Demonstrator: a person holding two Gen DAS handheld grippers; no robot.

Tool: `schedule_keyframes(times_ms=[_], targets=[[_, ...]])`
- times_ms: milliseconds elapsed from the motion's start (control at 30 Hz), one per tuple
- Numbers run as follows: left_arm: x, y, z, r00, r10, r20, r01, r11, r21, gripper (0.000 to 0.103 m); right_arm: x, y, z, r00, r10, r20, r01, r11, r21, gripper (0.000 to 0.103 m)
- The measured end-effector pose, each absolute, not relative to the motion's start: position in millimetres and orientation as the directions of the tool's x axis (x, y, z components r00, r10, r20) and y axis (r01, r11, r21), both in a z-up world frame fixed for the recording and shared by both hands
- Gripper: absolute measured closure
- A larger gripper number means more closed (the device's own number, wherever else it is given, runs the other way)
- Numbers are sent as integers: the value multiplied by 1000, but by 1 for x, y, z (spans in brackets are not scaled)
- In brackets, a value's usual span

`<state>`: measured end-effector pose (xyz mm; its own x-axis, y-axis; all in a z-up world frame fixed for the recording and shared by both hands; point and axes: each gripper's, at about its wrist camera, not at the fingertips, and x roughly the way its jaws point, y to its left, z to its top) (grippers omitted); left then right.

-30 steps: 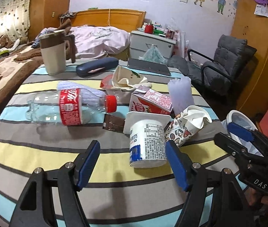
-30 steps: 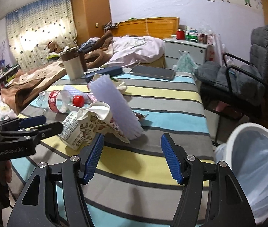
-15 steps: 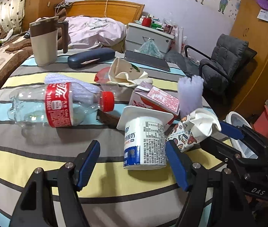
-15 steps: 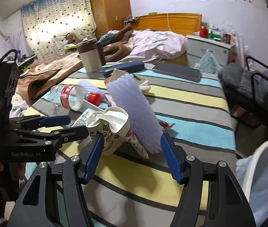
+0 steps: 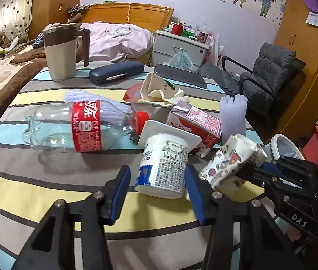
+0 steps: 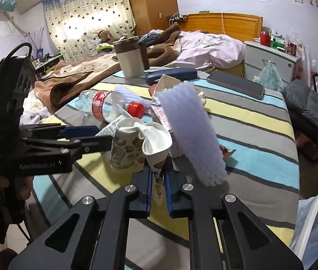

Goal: Collect trash
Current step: 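Grasp the crumpled paper cup with the right gripper, then lift the paper cup with the right gripper while the left gripper grasps the white yogurt cup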

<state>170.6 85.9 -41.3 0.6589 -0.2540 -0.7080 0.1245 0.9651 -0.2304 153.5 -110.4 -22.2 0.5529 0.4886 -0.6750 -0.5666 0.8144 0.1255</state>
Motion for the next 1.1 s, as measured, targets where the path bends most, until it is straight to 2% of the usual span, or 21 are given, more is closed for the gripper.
schedule_keyframes(times_ms=[67, 233, 400, 500, 567, 667, 733, 767, 1000, 1100], targets=[[170, 88, -41, 662, -255, -705, 123, 965, -233, 56, 149, -110, -22, 552, 482, -680, -563, 817, 122, 91], [165, 89, -41, 665, -252, -703, 125, 966, -228, 56, 133, -120, -16, 607, 436, -665, -501, 859, 105, 91], [163, 89, -41, 662, -258, -703, 136, 965, -226, 55, 122, -122, -20, 642, 302, -704, -422, 907, 4, 91], [164, 88, -43, 652, -266, -710, 145, 963, -227, 41, 122, -125, -20, 638, 314, -703, -426, 905, 17, 91], [164, 86, -42, 653, -264, -710, 149, 964, -222, 39, 125, -126, -22, 606, 351, -714, -449, 892, 58, 91], [166, 86, -40, 659, -270, -702, 156, 962, -223, 31, 128, -132, -23, 606, 375, -702, -444, 891, 93, 77], [168, 86, -41, 658, -260, -707, 155, 965, -210, 31, 130, -134, -23, 606, 394, -691, -455, 884, 105, 52], [170, 86, -41, 657, -255, -710, 154, 967, -205, 31, 132, -133, -22, 600, 413, -685, -476, 873, 108, 49], [182, 85, -46, 629, -276, -727, 177, 961, -211, 31, 141, -119, -28, 537, 476, -697, -623, 780, 52, 48], [187, 84, -47, 619, -293, -728, 191, 956, -222, 31, 156, -118, -32, 469, 532, -705, -654, 746, 127, 48]])
